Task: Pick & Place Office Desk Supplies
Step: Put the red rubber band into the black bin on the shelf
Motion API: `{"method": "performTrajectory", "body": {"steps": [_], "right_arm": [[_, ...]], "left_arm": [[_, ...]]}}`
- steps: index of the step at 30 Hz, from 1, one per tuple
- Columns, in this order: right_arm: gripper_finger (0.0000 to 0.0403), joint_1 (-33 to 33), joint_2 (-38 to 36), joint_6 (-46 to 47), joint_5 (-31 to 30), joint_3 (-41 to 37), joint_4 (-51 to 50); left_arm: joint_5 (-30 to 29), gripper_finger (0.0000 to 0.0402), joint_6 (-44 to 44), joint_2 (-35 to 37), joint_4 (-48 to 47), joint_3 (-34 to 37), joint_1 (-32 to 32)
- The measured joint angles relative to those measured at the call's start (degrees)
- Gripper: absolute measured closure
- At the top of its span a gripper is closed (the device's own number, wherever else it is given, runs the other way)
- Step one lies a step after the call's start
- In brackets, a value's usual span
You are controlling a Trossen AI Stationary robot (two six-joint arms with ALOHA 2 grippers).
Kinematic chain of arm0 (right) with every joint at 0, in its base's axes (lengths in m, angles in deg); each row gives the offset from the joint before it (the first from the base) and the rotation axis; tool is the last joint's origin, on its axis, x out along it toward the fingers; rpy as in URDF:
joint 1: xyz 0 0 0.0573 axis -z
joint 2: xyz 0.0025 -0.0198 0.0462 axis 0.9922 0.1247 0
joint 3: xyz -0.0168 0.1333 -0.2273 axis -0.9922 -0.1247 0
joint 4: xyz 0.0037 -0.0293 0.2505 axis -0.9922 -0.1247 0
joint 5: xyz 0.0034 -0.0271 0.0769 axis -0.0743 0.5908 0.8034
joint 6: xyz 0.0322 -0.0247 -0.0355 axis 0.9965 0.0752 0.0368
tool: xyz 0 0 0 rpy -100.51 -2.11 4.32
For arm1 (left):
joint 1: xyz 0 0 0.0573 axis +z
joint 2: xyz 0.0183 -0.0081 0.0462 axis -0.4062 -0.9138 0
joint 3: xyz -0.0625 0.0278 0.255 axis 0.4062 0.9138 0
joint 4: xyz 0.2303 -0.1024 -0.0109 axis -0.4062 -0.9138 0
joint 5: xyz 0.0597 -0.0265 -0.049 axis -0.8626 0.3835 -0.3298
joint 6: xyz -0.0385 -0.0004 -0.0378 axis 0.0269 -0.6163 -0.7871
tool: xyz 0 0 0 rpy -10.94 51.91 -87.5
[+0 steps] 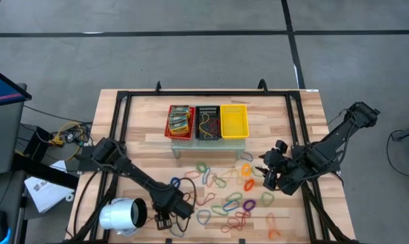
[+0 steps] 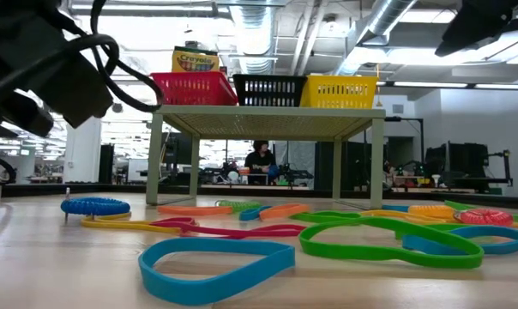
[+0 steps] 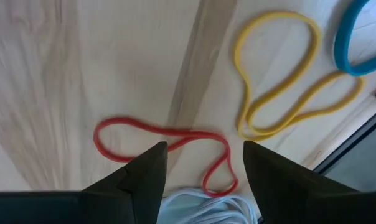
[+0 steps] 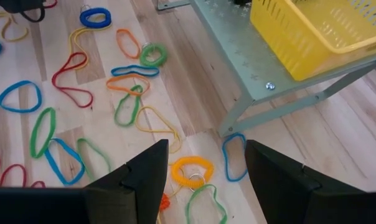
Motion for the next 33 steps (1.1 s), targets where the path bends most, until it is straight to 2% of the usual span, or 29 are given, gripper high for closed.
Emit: {"method": "performTrajectory", "body": {"steps": [15,19,28,33], "right_arm": [[0.0194,0.0,0.0,-0.45,0.63,0.0,0.02],[0.0194,0.0,0.0,-0.68,0.63,0.0,0.2],[0.0194,0.01,0.0,-0.87,0.64,0.0,0.23],[0.0194,0.0,0.0,-0.87,0.63,0.0,0.22]], "left_arm": [[4.03,0.0203,-1.52,0.46,7.03,5.99,-1.55],[3.65,0.0243,-0.28,0.44,7.61,6.77,-1.52],[1.83,0.0386,-0.19,0.44,8.5,8.76,-0.68],[-0.27,0.0399,2.96,2.56,7.83,8.95,2.18]]}}
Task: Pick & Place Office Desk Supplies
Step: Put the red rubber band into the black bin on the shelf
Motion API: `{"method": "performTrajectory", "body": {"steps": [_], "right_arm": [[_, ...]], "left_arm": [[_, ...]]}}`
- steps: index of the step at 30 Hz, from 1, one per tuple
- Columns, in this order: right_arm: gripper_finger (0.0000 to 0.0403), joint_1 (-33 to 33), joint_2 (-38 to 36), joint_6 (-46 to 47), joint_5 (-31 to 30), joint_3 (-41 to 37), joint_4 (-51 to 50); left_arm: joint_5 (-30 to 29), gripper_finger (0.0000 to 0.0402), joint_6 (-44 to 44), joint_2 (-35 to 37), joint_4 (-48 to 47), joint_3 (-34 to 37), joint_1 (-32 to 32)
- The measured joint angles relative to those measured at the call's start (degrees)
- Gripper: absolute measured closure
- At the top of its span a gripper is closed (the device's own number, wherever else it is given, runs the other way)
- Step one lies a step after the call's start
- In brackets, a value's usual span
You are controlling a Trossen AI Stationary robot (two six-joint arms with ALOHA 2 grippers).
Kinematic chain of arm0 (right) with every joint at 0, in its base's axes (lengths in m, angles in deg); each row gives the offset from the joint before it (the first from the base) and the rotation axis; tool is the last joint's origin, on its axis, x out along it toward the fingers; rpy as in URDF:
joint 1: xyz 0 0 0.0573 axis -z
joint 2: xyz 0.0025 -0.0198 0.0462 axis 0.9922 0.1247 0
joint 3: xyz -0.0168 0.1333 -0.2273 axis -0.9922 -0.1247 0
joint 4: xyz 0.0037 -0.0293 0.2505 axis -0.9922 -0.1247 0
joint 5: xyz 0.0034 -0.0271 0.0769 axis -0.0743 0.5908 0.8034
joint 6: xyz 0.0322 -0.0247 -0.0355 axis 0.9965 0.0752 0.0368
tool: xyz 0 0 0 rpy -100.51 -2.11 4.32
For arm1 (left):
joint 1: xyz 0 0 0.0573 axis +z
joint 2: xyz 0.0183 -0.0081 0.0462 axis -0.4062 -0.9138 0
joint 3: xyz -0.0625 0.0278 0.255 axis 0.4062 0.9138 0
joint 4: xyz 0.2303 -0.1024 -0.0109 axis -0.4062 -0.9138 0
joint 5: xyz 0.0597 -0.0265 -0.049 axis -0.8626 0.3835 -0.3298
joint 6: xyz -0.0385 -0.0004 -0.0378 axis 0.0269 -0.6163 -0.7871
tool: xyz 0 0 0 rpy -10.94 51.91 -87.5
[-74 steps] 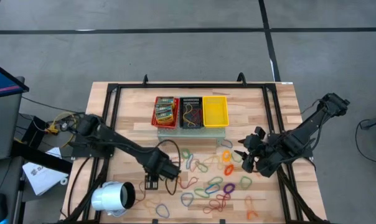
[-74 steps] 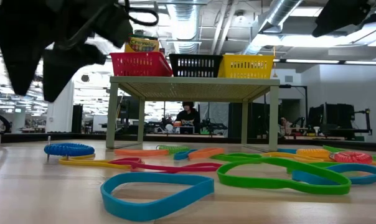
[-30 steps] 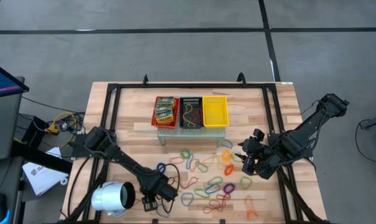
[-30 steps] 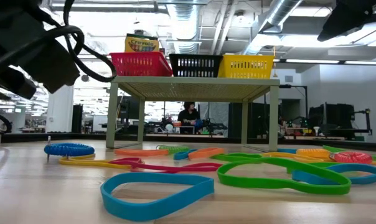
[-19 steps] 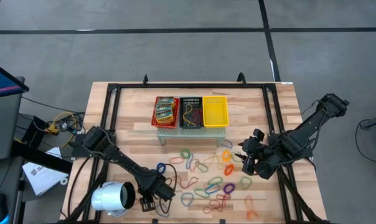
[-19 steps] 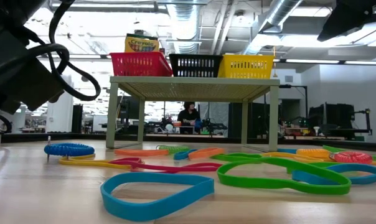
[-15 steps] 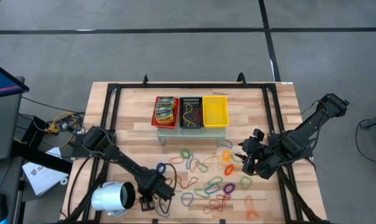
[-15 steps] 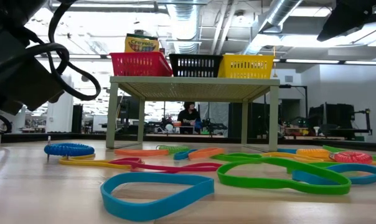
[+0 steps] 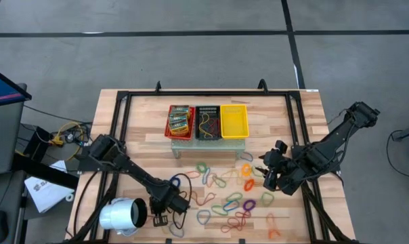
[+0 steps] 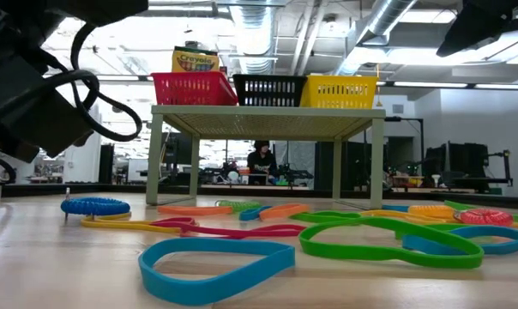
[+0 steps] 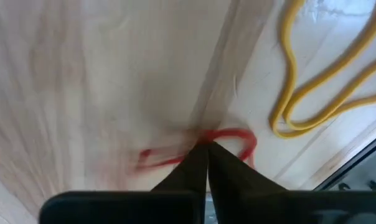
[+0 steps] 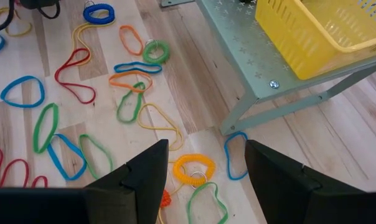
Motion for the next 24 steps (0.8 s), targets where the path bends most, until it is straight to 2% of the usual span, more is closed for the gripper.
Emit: {"method": "performTrajectory", "body": {"steps": [6,14,24], "right_arm": [[0.0194,0.01,0.0,0.02,0.01,0.0,0.33],[0.0194,0.02,0.0,0.02,0.01,0.0,0.24],[0.0194,0.02,0.0,0.02,0.0,0.0,0.24]], "left_arm": [[-9.59,0.0401,1.2,4.17,0.56,0.01,4.76],[-11.08,0.0401,1.11,7.81,-0.45,0.01,6.78],[-10.68,0.0401,0.63,10.4,-0.75,-0.03,4.63]]}}
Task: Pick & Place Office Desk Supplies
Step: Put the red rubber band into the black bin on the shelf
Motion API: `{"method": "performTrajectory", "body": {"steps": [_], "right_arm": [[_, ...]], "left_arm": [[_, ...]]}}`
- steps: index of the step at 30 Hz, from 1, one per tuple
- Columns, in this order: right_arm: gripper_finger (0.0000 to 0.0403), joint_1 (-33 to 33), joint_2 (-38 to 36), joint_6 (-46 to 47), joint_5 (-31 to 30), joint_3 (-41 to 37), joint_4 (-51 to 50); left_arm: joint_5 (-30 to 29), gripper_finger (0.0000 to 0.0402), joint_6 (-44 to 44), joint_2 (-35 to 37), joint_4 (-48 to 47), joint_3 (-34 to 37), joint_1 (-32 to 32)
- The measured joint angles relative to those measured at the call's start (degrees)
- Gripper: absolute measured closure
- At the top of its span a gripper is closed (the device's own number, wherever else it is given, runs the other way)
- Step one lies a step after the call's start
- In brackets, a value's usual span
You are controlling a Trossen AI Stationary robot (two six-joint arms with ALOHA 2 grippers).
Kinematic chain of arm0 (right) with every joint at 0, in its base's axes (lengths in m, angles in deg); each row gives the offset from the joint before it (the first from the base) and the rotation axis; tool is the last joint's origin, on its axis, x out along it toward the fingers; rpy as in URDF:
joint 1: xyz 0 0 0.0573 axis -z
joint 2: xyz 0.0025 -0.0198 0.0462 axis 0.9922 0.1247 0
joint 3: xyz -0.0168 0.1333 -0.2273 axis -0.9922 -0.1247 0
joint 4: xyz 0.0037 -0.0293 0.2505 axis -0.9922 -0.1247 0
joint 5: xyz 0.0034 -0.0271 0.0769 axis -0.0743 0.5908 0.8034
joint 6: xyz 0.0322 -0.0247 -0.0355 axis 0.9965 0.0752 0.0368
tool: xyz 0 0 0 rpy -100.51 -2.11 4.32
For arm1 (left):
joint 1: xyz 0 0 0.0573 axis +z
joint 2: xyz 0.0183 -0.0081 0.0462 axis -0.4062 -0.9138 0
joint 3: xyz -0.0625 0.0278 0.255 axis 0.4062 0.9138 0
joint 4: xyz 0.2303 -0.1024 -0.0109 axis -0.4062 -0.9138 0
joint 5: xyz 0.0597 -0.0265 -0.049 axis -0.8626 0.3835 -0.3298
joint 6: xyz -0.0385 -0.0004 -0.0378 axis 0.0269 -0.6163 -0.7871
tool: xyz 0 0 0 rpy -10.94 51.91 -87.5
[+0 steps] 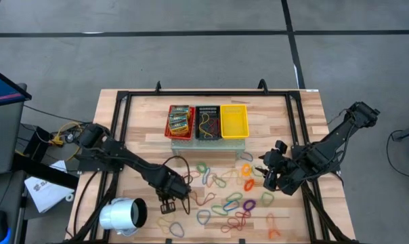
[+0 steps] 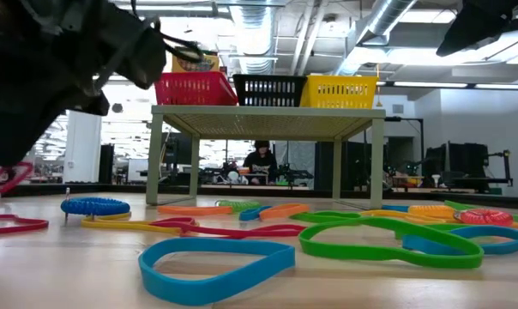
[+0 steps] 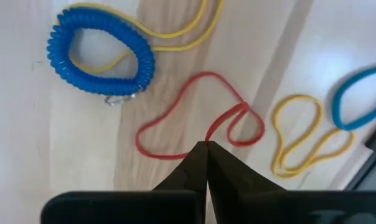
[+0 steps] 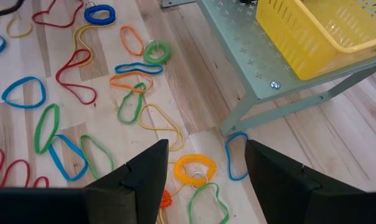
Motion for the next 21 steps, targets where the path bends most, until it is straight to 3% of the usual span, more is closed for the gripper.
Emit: {"method": "performTrajectory", "body": {"steps": [8,16,21], "right_arm": [[0.0194,0.0,0.0,0.0,0.0,0.0,0.03],[0.0194,0.02,0.02,0.0,-0.05,0.0,0.63],[0.0194,0.02,0.01,0.0,-0.1,0.01,1.03]], "left_arm": [[-0.62,0.0401,-2.95,7.53,2.53,-0.02,0.22],[-9.98,0.0401,-5.57,19.73,9.25,-0.04,1.93],[-16.85,0.0401,-2.28,26.76,14.88,-0.07,4.96]]}}
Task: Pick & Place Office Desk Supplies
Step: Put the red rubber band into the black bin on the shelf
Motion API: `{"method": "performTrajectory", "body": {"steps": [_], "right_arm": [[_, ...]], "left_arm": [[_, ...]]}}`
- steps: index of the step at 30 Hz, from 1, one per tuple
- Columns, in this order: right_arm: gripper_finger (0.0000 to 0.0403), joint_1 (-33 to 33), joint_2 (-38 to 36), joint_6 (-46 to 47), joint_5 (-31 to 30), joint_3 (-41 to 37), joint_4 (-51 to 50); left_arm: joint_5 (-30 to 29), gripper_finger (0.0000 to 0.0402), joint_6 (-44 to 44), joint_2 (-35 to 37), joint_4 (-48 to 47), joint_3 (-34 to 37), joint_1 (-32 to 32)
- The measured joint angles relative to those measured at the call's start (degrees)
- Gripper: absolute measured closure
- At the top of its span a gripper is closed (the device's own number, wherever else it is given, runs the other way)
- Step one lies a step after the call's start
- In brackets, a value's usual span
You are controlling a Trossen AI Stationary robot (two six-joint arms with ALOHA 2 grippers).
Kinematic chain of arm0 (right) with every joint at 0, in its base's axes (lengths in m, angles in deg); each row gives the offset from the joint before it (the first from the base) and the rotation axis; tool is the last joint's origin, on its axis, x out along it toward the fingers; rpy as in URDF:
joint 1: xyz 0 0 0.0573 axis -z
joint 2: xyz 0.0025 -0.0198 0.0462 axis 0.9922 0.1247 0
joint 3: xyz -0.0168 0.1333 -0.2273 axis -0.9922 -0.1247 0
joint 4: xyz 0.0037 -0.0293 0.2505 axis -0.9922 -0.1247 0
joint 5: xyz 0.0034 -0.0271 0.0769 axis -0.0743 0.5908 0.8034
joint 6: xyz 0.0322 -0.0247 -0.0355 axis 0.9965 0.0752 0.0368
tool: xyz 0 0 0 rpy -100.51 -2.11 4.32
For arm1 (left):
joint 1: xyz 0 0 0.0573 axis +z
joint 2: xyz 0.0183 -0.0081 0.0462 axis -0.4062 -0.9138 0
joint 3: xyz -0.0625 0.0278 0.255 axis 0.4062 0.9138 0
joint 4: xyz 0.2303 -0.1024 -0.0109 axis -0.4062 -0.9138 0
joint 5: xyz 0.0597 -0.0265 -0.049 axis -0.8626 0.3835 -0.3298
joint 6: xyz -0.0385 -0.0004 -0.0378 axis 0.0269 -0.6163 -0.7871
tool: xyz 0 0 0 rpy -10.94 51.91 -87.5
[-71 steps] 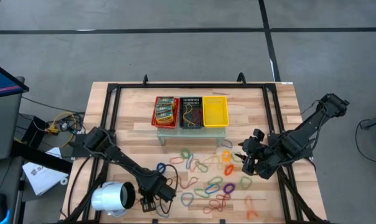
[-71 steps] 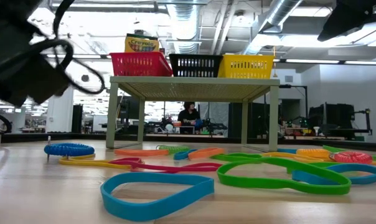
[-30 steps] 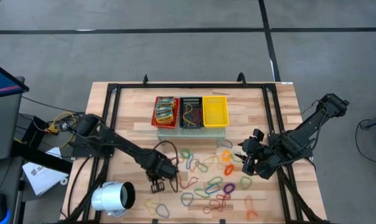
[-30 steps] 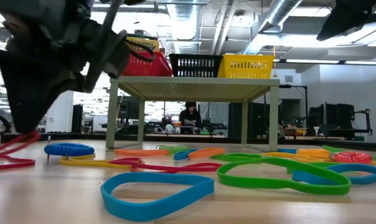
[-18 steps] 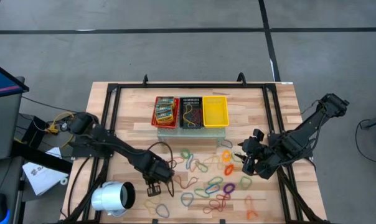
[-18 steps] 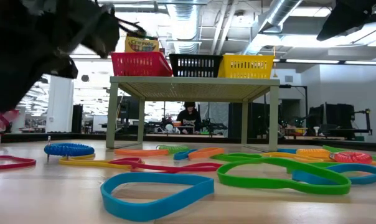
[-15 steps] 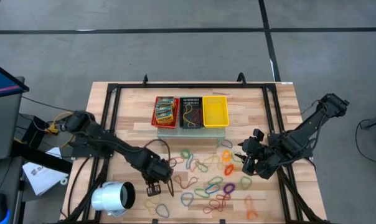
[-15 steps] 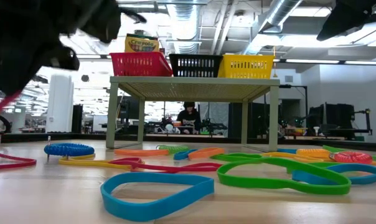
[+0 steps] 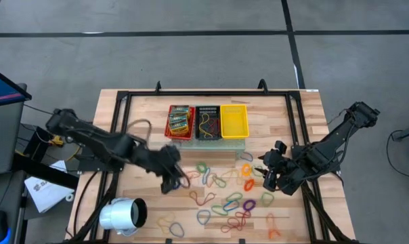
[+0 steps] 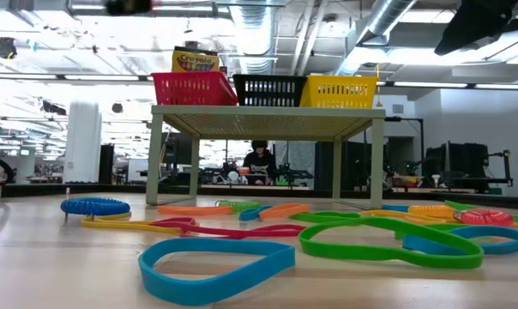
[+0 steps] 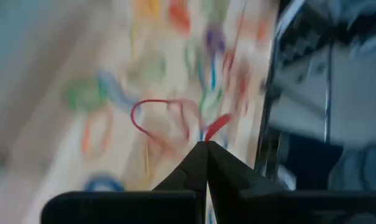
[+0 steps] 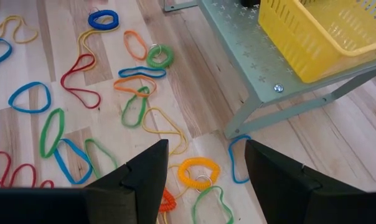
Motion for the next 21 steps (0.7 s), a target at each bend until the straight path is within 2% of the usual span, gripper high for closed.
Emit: {"method": "performTrajectory", "body": {"steps": [6,12,17,21], "right_arm": [[0.0194,0.0,0.01,0.0,-0.06,-0.01,0.04],[0.0194,0.0,0.01,0.0,-0.06,0.01,0.06],[0.0194,0.0,0.0,0.0,-0.02,0.01,0.06],[0.0194,0.0,0.01,0.02,-0.01,0.01,0.06]], "left_arm": [[-2.18,0.0401,10.12,5.25,9.41,-0.02,8.21],[1.26,0.0401,20.03,6.58,19.68,-0.09,18.68],[7.56,0.0401,23.91,4.85,25.21,-0.09,26.47],[7.72,0.0401,27.28,3.17,26.46,-0.09,31.44]]}}
